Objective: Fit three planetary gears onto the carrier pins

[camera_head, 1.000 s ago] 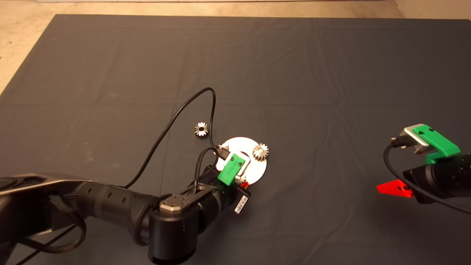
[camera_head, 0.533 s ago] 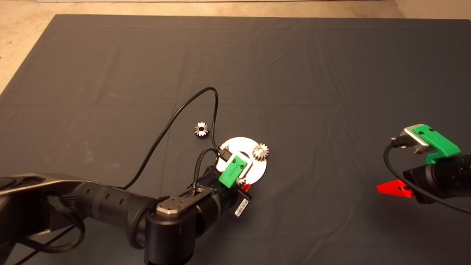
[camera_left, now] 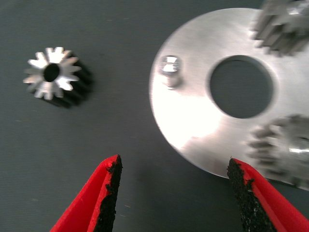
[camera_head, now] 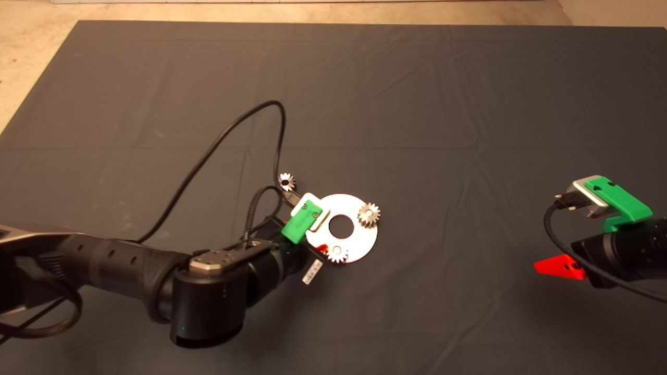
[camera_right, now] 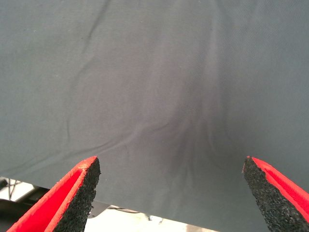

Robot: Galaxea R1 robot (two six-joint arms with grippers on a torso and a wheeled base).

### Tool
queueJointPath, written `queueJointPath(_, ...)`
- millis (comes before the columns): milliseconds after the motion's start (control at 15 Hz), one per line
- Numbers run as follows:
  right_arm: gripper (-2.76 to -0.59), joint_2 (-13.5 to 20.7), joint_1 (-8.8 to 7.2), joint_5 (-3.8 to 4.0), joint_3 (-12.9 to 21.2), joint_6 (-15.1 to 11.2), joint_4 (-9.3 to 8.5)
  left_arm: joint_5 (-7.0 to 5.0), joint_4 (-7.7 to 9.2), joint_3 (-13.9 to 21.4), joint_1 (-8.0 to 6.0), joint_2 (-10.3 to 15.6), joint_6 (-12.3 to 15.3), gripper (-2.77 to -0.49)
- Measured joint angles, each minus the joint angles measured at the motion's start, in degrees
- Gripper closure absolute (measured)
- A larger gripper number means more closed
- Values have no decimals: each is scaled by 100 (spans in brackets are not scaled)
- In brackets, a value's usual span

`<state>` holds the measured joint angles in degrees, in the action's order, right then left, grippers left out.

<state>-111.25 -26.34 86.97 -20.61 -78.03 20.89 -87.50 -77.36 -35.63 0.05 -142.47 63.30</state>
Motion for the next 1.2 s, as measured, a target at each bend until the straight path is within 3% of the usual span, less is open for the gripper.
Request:
queueJointPath(333, -220, -44, 0, -43, 0, 0, -54, 7, 261, -337, -564, 331, -261, -150)
queueJointPath(600, -220, -35, 0, -72, 0, 25, -255, 18, 395, -845, -591, 394, -332, -150)
queueJointPath(800, -220, 0, -1, -67, 0, 48, -301, 410, 422, -979, -616, 420, -341, -150)
queueJointPath(867, -220, 0, -1, -69, 0, 48, -330, 486, 431, -1041, -616, 422, -341, -150)
queueJointPath(1067, -220, 0, 0, -72, 0, 48, -364, 510, 432, -1086, -616, 390, -336, -150)
queueJointPath(1200, -220, -2, -2, -72, 0, 48, -383, 614, 434, -1091, -616, 356, -250, -150)
